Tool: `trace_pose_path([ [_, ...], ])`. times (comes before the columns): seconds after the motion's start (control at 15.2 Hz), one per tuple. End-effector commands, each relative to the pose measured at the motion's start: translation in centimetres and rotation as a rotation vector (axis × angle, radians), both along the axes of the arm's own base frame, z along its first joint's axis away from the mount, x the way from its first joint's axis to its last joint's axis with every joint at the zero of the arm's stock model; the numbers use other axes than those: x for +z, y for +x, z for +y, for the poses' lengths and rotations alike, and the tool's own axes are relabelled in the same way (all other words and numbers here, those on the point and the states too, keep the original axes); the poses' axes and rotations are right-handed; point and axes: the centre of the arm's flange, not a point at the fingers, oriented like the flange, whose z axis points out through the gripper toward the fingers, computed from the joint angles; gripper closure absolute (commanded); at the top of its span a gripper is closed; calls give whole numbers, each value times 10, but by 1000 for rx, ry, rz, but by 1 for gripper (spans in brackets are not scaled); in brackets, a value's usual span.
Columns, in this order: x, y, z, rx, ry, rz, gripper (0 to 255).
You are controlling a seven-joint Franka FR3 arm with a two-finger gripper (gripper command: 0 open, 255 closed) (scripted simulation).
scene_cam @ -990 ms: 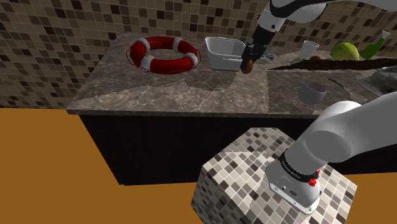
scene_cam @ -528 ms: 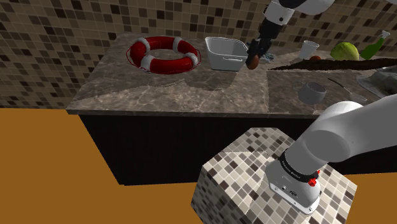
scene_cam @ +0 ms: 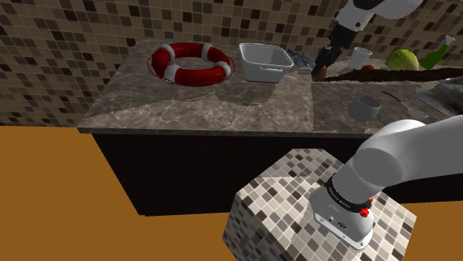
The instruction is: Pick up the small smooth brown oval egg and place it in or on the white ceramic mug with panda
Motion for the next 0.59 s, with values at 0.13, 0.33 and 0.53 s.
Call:
trace_pose_path([
  [0.13, 2, -31, -44, 1, 0, 0, 255],
  [0.33, 3, -53, -76, 1, 0, 0, 255],
  [0.53, 3, -76, -109, 1, 0, 0, 255],
])
